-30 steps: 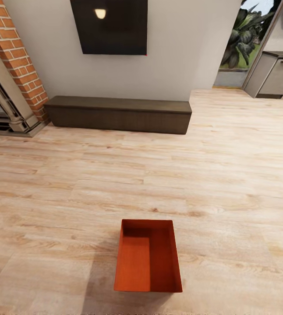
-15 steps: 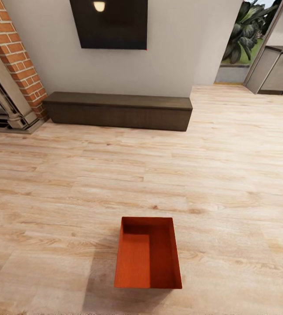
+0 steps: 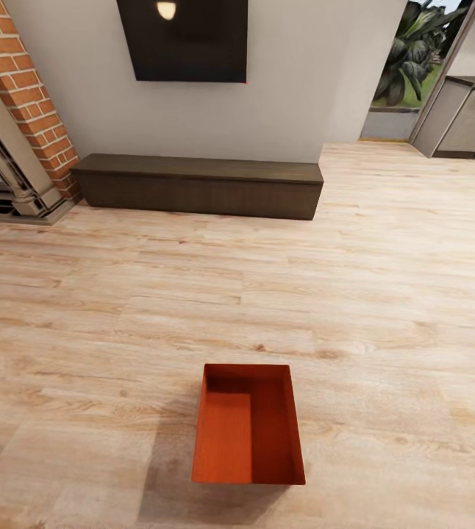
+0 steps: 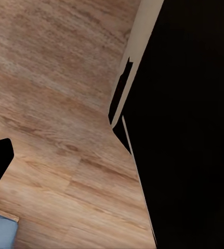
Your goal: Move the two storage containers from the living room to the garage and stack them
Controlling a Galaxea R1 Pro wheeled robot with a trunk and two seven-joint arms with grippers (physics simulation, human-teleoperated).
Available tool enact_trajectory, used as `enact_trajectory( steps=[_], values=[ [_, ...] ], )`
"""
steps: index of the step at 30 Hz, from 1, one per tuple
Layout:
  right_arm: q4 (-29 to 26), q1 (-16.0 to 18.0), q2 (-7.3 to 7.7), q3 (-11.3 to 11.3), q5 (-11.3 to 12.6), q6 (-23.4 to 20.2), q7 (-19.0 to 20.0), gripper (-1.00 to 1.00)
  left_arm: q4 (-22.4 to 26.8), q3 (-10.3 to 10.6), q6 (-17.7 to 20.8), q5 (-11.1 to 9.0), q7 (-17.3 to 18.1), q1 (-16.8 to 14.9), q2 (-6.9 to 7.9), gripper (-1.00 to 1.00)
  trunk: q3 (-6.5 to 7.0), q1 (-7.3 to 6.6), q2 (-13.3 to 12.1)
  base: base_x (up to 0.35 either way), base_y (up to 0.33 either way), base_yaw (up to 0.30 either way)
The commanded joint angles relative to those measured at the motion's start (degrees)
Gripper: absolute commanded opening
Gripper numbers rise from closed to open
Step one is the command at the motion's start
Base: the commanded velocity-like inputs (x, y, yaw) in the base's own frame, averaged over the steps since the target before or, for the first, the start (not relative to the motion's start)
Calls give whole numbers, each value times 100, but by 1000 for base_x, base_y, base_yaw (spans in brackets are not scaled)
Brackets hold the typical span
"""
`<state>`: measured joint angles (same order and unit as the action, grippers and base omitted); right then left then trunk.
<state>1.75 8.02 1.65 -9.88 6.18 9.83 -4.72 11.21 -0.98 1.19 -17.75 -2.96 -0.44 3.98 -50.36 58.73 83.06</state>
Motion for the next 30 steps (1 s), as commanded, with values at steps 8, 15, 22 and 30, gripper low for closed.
enact_trajectory(
  steps=[8,15,22,30],
  values=[
    [19,6,-13,-49,59,35,-7,100,-11,0,10,-16,-12,0,-36,100,-3,0,2,0,-163,0],
    [19,6,-23,-49,59,32,-11,100,-9,-4,5,-18,-12,0,-38,100,-3,0,2,0,-29,0],
    [19,6,-24,-49,59,30,-20,100,-13,1,8,-18,-12,0,-38,100,-3,0,2,0,-11,0],
    [19,6,-40,-49,59,28,-58,100,-11,-2,4,-18,-12,0,-38,100,-3,0,2,0,-12,-53]
  ],
)
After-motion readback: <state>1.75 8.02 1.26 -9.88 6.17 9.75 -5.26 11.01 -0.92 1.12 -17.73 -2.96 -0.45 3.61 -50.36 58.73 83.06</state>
